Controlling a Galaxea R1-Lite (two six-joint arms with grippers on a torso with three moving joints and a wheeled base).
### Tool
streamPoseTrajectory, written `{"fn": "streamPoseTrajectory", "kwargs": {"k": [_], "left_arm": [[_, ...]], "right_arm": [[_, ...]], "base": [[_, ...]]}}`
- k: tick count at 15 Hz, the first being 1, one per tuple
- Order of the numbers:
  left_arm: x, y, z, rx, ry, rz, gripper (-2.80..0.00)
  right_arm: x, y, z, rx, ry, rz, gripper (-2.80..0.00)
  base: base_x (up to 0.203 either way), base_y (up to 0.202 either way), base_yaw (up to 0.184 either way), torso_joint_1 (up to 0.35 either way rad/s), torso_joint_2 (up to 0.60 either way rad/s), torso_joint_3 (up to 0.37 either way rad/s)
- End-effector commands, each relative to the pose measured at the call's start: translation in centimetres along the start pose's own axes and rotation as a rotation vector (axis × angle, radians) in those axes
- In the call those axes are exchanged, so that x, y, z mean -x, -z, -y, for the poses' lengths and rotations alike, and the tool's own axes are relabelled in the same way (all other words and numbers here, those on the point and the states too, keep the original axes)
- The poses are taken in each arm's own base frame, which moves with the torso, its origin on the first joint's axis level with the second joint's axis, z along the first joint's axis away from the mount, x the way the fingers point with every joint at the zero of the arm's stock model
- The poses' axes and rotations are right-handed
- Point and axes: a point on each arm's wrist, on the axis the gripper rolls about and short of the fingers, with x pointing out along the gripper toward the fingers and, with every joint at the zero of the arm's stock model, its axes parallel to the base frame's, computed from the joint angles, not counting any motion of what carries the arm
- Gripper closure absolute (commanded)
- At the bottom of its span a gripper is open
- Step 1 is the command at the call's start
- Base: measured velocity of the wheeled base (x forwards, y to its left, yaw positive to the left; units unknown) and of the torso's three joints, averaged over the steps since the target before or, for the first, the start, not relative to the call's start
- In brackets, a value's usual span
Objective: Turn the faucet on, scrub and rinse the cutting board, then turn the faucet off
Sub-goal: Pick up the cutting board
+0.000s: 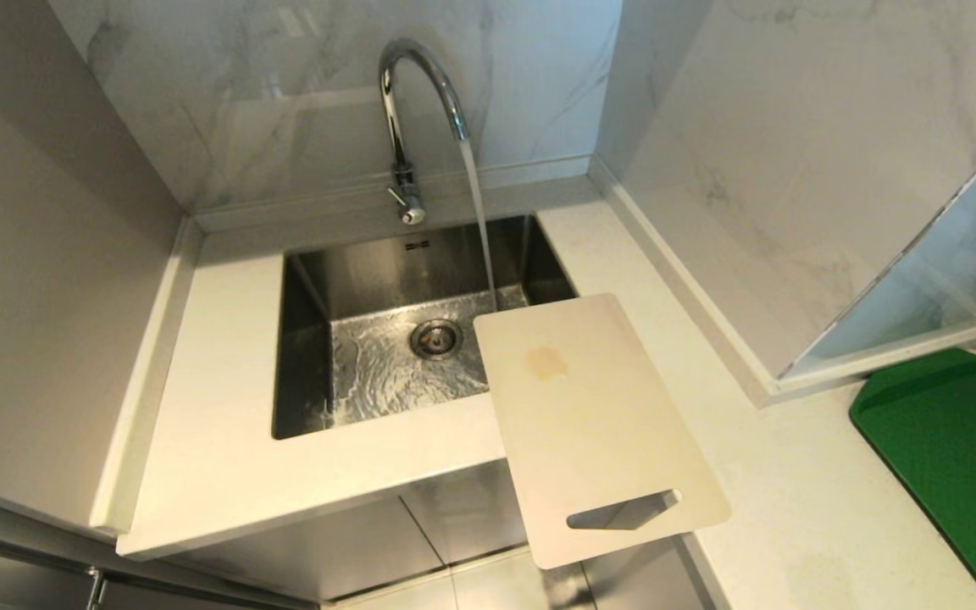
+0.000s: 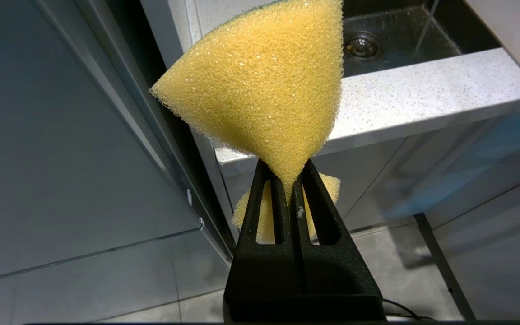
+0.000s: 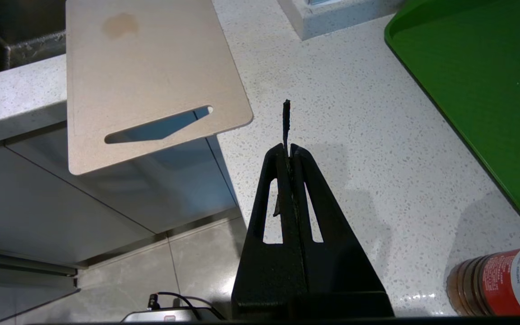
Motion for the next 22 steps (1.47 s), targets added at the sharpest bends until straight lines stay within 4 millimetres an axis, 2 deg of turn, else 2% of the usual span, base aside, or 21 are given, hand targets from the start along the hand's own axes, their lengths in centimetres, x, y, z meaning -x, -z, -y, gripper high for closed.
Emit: {"fn": "streamPoseTrajectory", "kwargs": {"k": [1,14,16,17,18,20,22], "left_arm": [[0.0,0.0,0.0,0.001,-0.001,0.001,0.0],[0.0,0.0,0.0,-0.001,-0.001,0.001,0.0],[0.0,0.1,0.0,0.001,-0.001,0.0,0.0],[0.0,0.0,0.0,0.001,-0.001,0.001,0.0],[0.0,0.0,0.0,0.0,-0.001,0.002,0.0],[0.0,0.0,0.0,0.001,-0.001,0.001,0.0],[0.0,0.0,0.0,0.001,-0.001,0.0,0.0]], "right_arm": [[0.0,0.0,0.0,0.001,0.0,0.0,0.0],[0.0,0.0,0.0,0.001,0.004,-0.002,0.0],[0.4,-2.1,-0.1,-0.007,0.013,-0.035,0.0],[0.7,-4.5,-0.3,-0.027,0.023,-0.069,0.0],[0.9,-7.7,-0.5,-0.061,0.033,-0.109,0.0],[-0.4,-12.0,-0.8,-0.128,0.051,-0.276,0.0],[-2.4,-13.1,-1.1,-0.192,0.051,-0.449,0.0]], "base": [[0.0,0.0,0.0,0.0,0.0,0.0],[0.0,0.0,0.0,0.002,0.0,-0.001],[0.0,0.0,0.0,0.0,0.0,0.0],[0.0,0.0,0.0,0.0,0.0,0.0],[0.0,0.0,0.0,0.0,0.0,0.0],[0.0,0.0,0.0,0.0,0.0,0.0],[0.0,0.0,0.0,0.0,0.0,0.0]]}}
